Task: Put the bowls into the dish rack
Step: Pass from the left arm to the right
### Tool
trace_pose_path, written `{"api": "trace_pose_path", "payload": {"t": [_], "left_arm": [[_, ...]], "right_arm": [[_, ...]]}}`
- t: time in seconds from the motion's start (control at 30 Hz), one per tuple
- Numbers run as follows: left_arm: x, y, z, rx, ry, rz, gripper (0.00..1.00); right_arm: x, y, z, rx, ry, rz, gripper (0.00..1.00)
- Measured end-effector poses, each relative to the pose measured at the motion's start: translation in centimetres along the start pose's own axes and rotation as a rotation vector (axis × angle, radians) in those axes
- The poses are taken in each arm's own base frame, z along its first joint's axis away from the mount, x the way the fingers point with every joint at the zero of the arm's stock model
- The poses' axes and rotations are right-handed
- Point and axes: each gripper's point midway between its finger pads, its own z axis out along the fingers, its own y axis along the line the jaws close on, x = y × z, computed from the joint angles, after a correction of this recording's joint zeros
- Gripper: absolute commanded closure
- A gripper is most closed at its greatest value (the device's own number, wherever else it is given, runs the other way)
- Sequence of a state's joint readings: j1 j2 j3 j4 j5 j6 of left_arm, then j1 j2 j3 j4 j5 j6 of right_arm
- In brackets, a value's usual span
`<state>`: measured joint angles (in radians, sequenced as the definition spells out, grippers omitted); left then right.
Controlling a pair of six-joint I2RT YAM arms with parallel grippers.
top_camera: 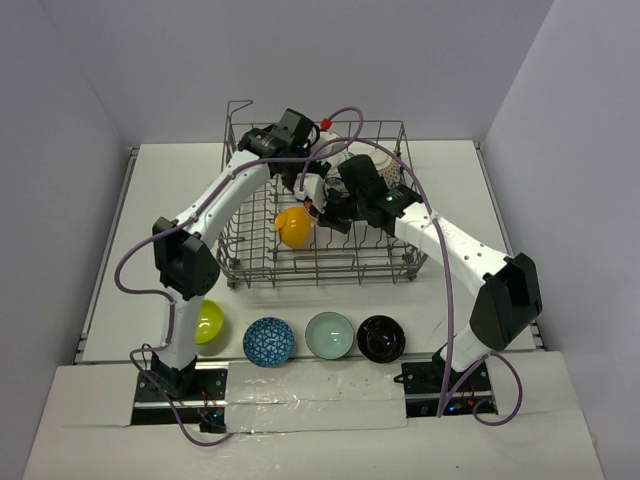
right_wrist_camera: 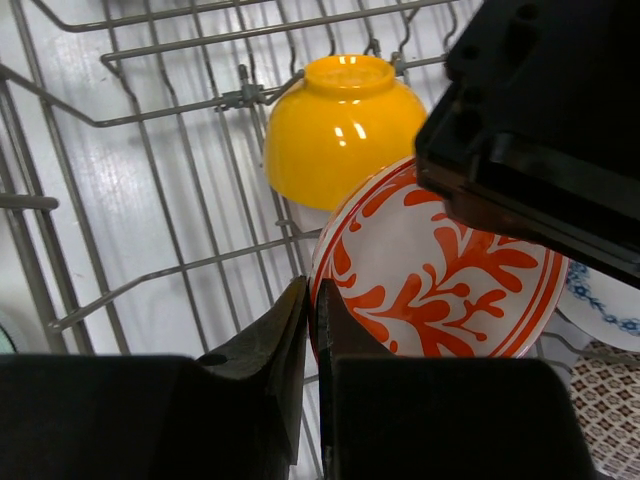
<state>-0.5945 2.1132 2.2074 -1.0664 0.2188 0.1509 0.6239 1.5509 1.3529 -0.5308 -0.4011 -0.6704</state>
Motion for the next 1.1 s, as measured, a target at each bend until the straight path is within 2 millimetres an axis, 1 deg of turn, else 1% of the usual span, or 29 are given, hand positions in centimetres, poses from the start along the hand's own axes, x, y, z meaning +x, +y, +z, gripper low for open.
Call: {"api": "trace_pose_path", "payload": {"t": [0.13,0.27,0.4,0.5,0.6,0.67,0.73,0.87,0.97,1.03,1.1], "left_arm": [[0.0,0.6,-0.1,-0.028,-0.001,-0.039,0.6],[-0.7,1.9,-0.8,-0.054,-0.034,-0.1,0.55],[-1.5,3.3,-2.0,-0.078,-0.08,-0.149,0.49],[-2.1,3.9,-3.4,-0.1,-0.113,-0.157,0.46],[-2.7,4.7,-5.8,-0.145,-0.156,-0.158,0.46],[-3.0,5.9,-8.2,-0.199,-0.2,-0.168,0.45],[-2.5,7.2,-11.1,-0.257,-0.24,-0.189,0.45],[-0.6,9.2,-16.6,-0.38,-0.31,-0.229,0.43],[0.8,9.9,-19.0,-0.441,-0.344,-0.247,0.43],[1.5,10.6,-19.9,-0.476,-0.358,-0.262,0.43],[2.3,11.7,-20.3,-0.507,-0.36,-0.285,0.43]], "right_arm": [[-0.1,-0.6,-0.1,0.027,-0.002,-0.004,1.0],[-0.2,-0.7,-0.2,0.033,-0.008,-0.007,1.0],[-0.7,-1.0,-0.1,0.05,-0.036,-0.019,1.0],[-1.0,-1.3,-0.1,0.058,-0.049,-0.024,1.0],[-1.3,-1.4,0.0,0.067,-0.06,-0.017,1.0],[-0.9,-1.4,-0.1,0.073,-0.043,0.004,1.0],[-0.7,-1.5,-0.2,0.082,-0.034,0.023,1.0],[-0.7,-1.7,-0.4,0.093,-0.04,0.069,1.0],[-0.8,-1.6,-0.8,0.109,-0.07,0.111,1.0],[-0.6,-1.4,-1.1,0.115,-0.082,0.142,1.0],[-0.5,-1.3,-1.4,0.115,-0.091,0.172,1.0]]}}
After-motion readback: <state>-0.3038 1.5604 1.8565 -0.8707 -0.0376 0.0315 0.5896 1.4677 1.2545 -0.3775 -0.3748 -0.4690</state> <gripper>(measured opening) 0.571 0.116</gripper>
